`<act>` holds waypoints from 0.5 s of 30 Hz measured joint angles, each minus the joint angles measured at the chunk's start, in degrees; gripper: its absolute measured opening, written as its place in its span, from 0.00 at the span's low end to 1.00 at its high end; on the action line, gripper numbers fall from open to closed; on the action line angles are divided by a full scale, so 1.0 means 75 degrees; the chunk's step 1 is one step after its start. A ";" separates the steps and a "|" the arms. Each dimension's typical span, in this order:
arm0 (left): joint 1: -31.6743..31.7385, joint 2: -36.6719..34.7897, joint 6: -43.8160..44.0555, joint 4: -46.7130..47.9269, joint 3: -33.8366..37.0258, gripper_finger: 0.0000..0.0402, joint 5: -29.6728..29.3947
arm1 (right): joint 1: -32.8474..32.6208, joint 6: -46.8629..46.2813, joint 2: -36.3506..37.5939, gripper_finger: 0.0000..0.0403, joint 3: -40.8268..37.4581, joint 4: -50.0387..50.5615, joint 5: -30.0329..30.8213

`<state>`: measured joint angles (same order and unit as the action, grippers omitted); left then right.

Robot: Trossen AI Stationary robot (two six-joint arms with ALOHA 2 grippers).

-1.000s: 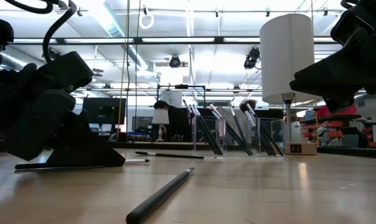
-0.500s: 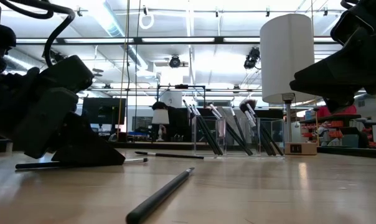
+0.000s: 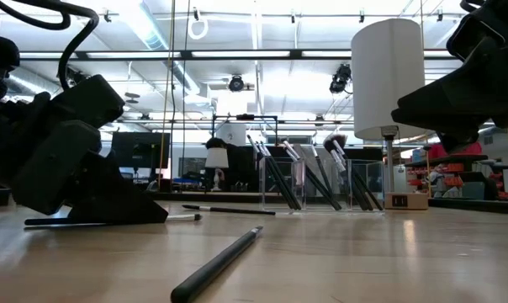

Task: Pick & Place Makeup Supplies
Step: Put the black makeup brush into the transparent organizer

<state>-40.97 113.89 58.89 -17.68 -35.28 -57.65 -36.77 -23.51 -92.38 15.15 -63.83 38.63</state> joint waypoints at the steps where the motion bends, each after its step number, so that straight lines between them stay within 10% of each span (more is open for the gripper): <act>1: -0.0027 0.0005 -0.0004 -0.0029 0.0006 0.04 -0.0013 | 0.0000 0.0000 0.0000 0.22 0.0001 0.0000 0.0000; 15: -0.0113 0.0088 -0.1379 -0.1873 0.0072 0.04 -0.0188 | 0.0000 0.0000 0.0000 0.22 0.0001 0.0000 0.0000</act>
<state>-41.81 114.55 48.55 -31.73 -34.74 -59.06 -36.77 -23.51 -92.38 15.16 -63.83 38.63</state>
